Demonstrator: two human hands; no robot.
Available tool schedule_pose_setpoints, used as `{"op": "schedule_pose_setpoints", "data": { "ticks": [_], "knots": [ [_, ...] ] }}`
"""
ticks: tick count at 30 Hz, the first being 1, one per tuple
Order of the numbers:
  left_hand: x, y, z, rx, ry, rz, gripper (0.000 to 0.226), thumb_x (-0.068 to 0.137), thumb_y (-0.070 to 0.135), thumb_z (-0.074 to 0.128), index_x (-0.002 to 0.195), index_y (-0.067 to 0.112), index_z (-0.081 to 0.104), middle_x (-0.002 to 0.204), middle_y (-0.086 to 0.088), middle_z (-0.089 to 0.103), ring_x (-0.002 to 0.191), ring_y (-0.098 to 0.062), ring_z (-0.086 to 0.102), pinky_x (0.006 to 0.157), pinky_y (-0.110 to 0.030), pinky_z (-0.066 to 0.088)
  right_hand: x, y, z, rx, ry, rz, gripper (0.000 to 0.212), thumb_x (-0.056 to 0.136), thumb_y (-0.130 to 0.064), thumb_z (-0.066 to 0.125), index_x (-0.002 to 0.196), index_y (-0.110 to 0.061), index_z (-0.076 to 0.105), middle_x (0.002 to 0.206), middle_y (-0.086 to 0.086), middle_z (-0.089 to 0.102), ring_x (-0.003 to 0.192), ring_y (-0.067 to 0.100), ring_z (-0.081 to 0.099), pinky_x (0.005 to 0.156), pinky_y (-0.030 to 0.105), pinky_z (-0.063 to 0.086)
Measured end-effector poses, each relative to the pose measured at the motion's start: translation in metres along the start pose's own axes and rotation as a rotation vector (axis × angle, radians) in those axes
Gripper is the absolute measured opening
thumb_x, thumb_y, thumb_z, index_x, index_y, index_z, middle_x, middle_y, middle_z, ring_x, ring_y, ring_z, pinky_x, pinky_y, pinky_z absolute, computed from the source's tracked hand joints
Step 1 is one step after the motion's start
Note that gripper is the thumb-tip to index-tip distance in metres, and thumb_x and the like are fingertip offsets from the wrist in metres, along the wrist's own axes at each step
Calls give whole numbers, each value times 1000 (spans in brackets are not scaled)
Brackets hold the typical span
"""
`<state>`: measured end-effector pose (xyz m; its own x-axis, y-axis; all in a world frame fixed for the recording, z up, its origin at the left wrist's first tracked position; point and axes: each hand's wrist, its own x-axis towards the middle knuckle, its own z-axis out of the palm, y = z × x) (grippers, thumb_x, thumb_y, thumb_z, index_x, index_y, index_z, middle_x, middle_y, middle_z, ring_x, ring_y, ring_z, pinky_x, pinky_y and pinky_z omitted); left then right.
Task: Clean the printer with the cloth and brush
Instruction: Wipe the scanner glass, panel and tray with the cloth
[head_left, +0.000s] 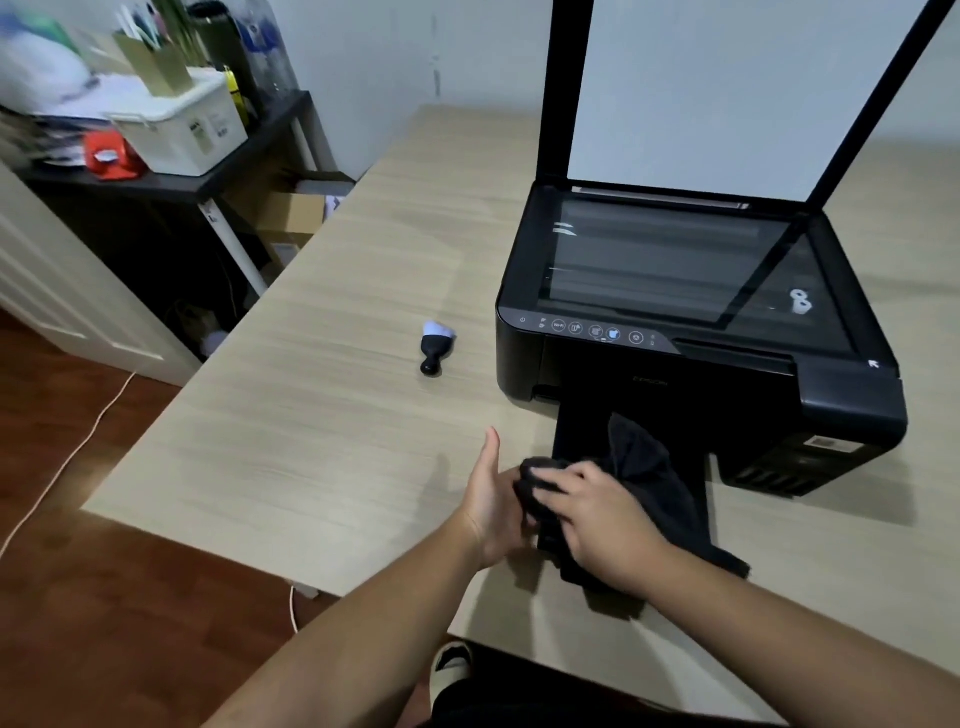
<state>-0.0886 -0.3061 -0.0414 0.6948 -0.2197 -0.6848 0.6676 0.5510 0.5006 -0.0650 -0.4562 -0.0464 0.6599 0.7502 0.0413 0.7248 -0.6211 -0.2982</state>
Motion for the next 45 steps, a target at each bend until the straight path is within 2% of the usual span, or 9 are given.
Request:
{"op": "schedule_pose_setpoints", "data": {
  "ticks": [4,9,13,16,21,26,31,38,45],
  "knots": [
    [4,1,-5,39,10,4,91,77,84,16,104,9,61,83,-9,65,74,-26,62,64,-30,49,-22,23,-27,132,-286,-132,48,82,-10,49,123,-33,60,136,-17,51,113,14,47,96,27,41],
    [4,3,-4,84,21,6,86,80,80,21,111,10,61,96,-8,65,90,-26,63,83,-38,49,-2,15,-15,71,-114,91,50,82,-6,49,129,-24,55,139,-3,48,114,25,46,90,41,49],
    [4,10,2,182,57,22,80,83,77,19,99,10,59,82,-9,61,70,-21,58,61,-28,42,-22,-12,-11,109,-172,-26,50,88,-8,44,135,-23,48,144,-4,41,120,22,42,98,34,43],
    [7,8,1,215,70,10,83,82,79,19,110,10,57,85,-8,63,70,-22,60,63,-30,44,-49,16,-34,221,-302,34,41,85,-14,46,121,-27,61,133,-13,49,120,9,46,104,24,36],
    [9,1,0,240,46,-33,73,88,70,25,124,15,57,119,-8,63,107,-26,60,93,-39,44,-70,50,-64,48,-397,184,24,79,-22,50,91,-26,70,98,-22,54,93,7,60,81,26,47],
    [8,-19,4,334,31,-126,49,99,49,28,117,17,61,104,-6,65,96,-22,61,85,-37,47,-39,8,-37,-14,-321,93,44,90,-18,43,134,-22,48,137,-4,37,118,19,42,93,35,45],
    [10,-26,12,396,158,-20,38,103,24,30,128,9,53,117,-12,63,101,-26,60,76,-38,52,-46,9,-36,-112,-335,104,55,91,-15,40,144,-24,30,142,-1,27,116,22,38,88,32,45],
    [14,-28,15,446,238,61,28,102,18,34,89,12,58,91,-13,60,75,-21,57,62,-28,46,-45,-17,-34,72,-350,48,51,88,-9,40,136,-26,46,139,-3,38,117,21,41,95,35,42],
    [15,-28,11,482,223,55,33,102,22,32,116,7,58,106,-9,63,103,-26,60,76,-38,54,-73,25,-71,-62,-520,308,29,77,-22,46,98,-28,65,108,-5,58,102,24,57,85,37,49]
  ]
}}
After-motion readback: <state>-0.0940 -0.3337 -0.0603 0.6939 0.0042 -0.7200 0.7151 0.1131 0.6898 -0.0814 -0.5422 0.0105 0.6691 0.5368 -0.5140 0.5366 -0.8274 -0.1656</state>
